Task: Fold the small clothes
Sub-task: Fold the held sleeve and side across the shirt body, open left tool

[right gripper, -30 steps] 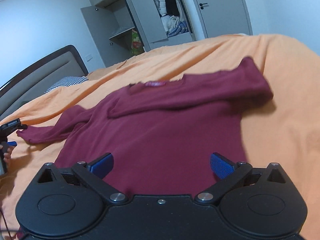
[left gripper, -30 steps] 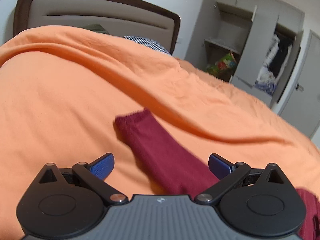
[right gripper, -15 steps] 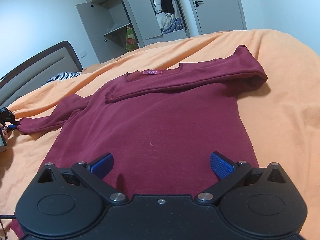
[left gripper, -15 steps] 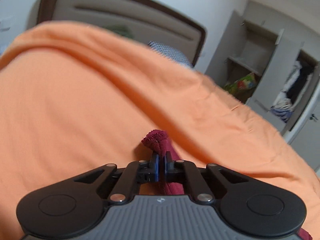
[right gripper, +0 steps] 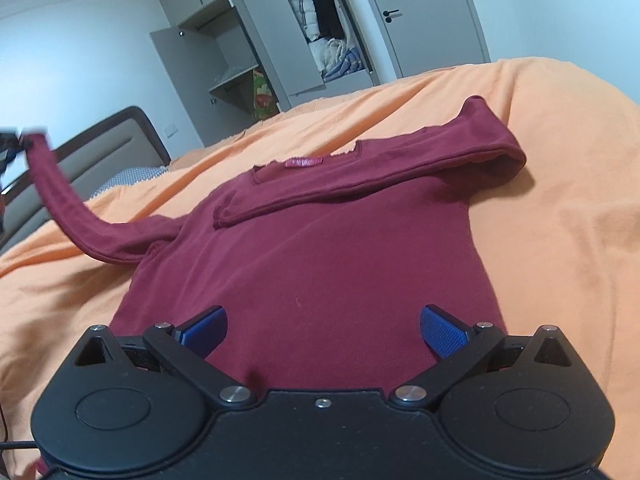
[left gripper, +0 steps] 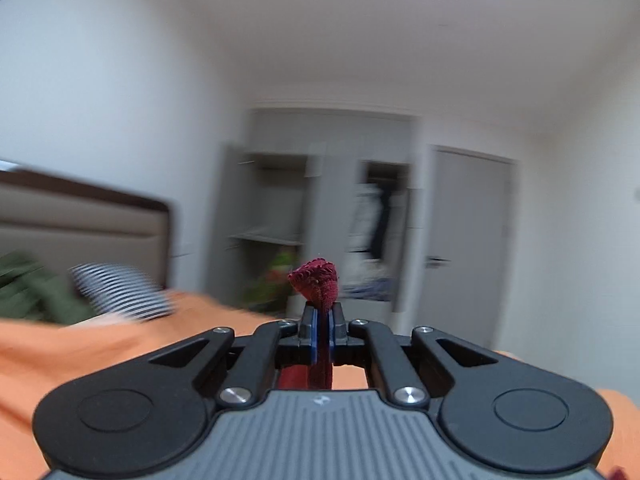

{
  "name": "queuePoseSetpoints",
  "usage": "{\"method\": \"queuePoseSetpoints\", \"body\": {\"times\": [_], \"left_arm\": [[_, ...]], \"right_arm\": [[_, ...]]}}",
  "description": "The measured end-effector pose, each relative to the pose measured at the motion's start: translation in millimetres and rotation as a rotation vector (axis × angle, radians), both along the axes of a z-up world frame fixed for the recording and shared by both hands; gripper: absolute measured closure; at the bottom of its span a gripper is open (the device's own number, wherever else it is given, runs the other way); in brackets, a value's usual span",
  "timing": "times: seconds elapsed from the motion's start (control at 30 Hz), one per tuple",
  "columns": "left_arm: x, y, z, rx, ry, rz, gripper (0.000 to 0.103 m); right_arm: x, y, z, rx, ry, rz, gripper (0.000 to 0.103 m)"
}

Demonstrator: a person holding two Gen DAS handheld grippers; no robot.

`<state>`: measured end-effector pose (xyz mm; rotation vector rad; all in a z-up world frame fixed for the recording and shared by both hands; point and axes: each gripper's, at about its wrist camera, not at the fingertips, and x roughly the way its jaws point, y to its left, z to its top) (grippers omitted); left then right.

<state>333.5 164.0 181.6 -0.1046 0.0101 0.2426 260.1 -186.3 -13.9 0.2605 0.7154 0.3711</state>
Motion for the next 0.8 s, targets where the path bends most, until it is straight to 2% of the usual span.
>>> {"method": "queuePoseSetpoints", "body": {"times": [0.1, 0.2, 0.3, 0.47, 0.6, 0.73, 0.77, 0.8], "left_arm": [[24.7, -53.9, -3.5, 0.039, 0.009, -0.129, 0.099], [49.5, -105.7, -23.3, 0.059, 0.046, -0.239, 0.099], [77.1, -151.2, -58.0, 0.043, 0.122, -0.341, 0.099], [114.0, -209.7, -133.2, 0.023, 0.309, -0.47, 0.099], [122.3, -229.7, -192.9, 0.051, 0.427, -0.525, 0.099], [117.1, -241.0, -225.4, 0.024, 0.515, -0.557, 0.097], [112.0, -242.4, -228.7, 0.01, 0.526, -0.562, 0.093], [108.5, -238.0, -230.7, -0.001, 0.531, -0.566, 0.079]], "right_arm": [[-3.7, -8.1, 6.7, 0.008, -0.02, -0.006, 0.001], [-8.0, -19.8, 14.7, -0.001, -0.047, -0.023, 0.001], [-12.1, -34.6, 21.1, -0.014, -0.062, -0.049, 0.001], [-20.9, -61.2, 24.7, -0.048, -0.068, -0.107, 0.001], [-27.1, -81.4, 21.1, -0.055, -0.05, -0.158, 0.001], [-31.8, -93.9, 15.3, -0.057, -0.033, -0.198, 0.001], [-32.2, -95.9, 13.9, -0.055, -0.029, -0.204, 0.001], [-32.2, -97.2, 12.5, -0.054, -0.024, -0.209, 0.001]]}}
